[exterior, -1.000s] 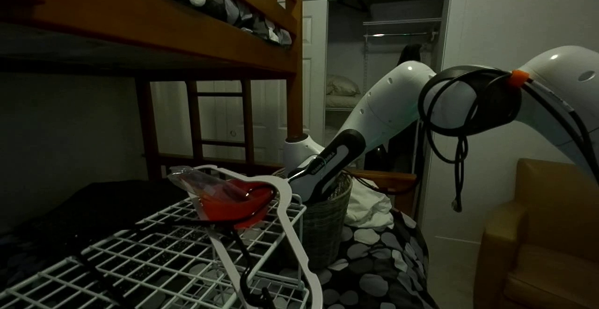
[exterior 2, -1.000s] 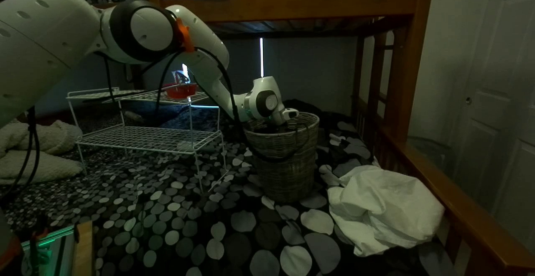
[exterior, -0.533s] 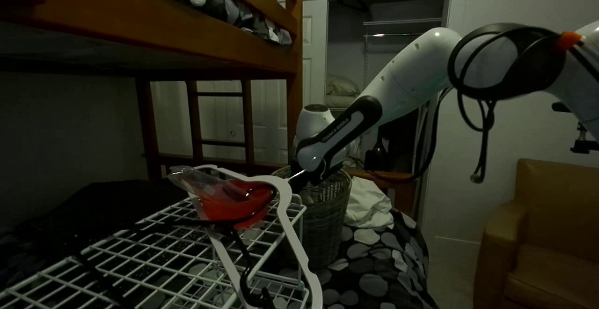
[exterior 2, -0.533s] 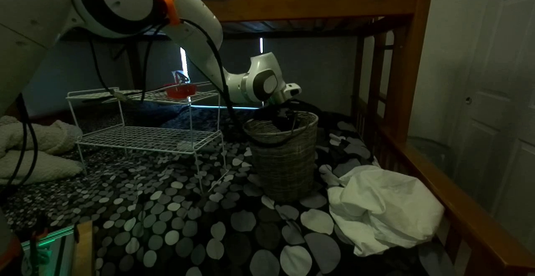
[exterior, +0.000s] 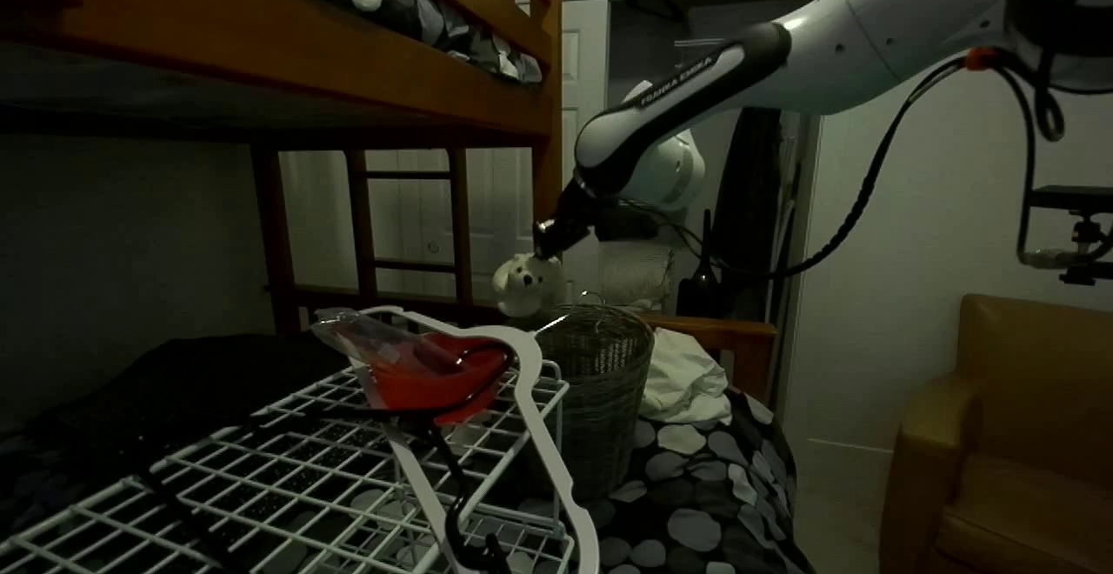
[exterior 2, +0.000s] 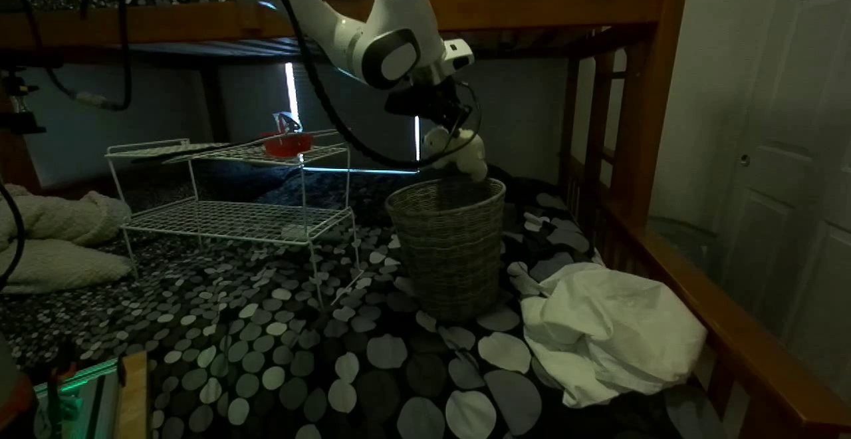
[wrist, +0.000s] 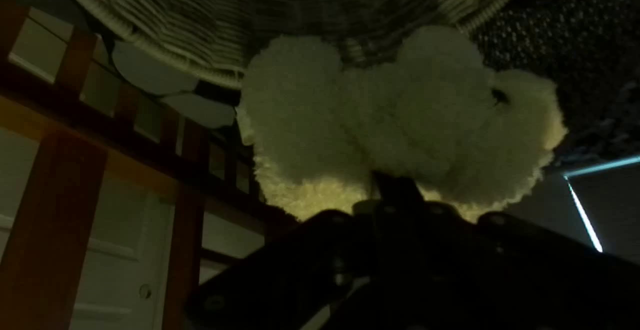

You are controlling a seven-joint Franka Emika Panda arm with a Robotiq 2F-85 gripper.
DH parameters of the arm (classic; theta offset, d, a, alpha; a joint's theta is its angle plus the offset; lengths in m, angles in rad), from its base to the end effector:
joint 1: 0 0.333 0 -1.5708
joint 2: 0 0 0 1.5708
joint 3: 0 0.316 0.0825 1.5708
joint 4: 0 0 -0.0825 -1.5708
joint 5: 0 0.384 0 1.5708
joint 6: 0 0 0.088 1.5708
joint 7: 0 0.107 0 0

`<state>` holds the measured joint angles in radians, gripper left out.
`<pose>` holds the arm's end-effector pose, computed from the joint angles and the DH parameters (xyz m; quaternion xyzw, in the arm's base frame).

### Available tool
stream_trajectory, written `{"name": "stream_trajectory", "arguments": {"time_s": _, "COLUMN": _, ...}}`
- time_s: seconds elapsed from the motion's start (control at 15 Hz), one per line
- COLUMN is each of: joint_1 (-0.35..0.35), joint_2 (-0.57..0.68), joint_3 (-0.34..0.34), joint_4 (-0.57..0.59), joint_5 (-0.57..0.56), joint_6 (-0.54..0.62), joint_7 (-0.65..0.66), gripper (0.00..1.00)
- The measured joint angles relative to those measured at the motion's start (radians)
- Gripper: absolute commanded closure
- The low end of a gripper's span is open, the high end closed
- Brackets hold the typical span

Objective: Remove the plush teddy bear from the basket and place it on the top wire mesh shelf of the shoe rack

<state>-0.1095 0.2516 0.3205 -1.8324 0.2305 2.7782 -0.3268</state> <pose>0.6582 0.1122 0.4819 -0.9223 -0.1458 -0.3463 0.0906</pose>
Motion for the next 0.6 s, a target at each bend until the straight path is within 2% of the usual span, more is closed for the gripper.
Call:
{"name": "stream_trajectory", "arguments": {"time_s": 0.2, "joint_1": -0.048, "joint_2": -0.142, "joint_3": 0.037, "joint_4": -0.035, "joint_5": 0.129, "joint_6": -0.075, "joint_7": -0.078, "gripper": 0.99}}
{"name": "stream_trajectory", "arguments": {"time_s": 0.4, "joint_1": -0.075, "joint_2": -0.279, "joint_3": 0.024, "joint_4": -0.069, "joint_5": 0.157, "joint_6": -0.198, "joint_7": -0.091, "gripper": 0.99}}
{"name": "stream_trajectory", "arguments": {"time_s": 0.6, "joint_1": 0.002, "joint_2": -0.367, "joint_3": -0.08, "joint_4": -0.087, "joint_5": 0.153, "joint_6": -0.29, "joint_7": -0.09, "gripper": 0.98}}
